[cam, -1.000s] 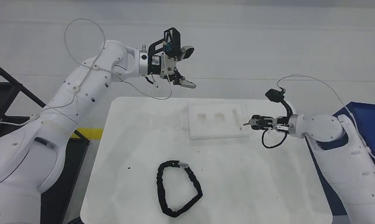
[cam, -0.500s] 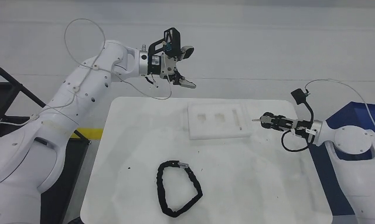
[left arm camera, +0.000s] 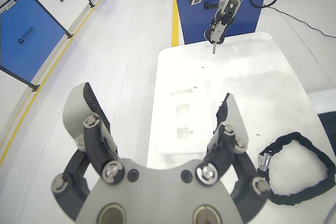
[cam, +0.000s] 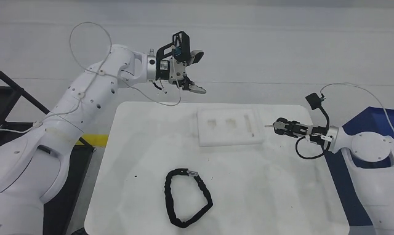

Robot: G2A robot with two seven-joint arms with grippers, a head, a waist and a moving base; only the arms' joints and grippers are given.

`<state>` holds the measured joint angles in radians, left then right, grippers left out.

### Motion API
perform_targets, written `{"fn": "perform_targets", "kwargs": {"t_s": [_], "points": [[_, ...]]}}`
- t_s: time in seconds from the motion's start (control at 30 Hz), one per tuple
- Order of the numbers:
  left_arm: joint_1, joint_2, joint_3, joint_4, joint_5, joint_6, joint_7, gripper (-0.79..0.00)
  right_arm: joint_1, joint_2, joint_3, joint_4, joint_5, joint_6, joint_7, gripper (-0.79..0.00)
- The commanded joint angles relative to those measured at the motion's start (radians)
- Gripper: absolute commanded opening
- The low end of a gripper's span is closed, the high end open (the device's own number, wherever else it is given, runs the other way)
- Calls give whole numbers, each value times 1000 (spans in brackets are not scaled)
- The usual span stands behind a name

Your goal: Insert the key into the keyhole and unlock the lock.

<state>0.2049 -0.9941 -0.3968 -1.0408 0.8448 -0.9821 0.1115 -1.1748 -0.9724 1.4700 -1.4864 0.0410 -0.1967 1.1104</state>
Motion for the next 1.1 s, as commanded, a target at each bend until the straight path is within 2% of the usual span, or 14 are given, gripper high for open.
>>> {"fn": "perform_targets", "kwargs": {"t_s": [0.0,0.13,0.27,0.63,0.77,0.93,1.07], "points": [[30,4,-5,4,5,5,-7,0,0,0,0,0,0,0,0,-785],[80,10,-11,31,18,-15,-37,0,0,0,0,0,0,0,0,-785],[125,18,-21,41,71,-30,-21,0,0,0,0,0,0,0,0,-785],[234,43,1,17,293,-30,205,0,0,0,0,0,0,0,0,-785],[246,42,67,18,355,-30,269,0,0,0,0,0,0,0,0,-785],[225,41,214,26,427,-30,405,0,0,0,0,0,0,0,0,-785],[259,35,227,34,505,-30,529,0,0,0,0,0,0,0,0,-785]]}}
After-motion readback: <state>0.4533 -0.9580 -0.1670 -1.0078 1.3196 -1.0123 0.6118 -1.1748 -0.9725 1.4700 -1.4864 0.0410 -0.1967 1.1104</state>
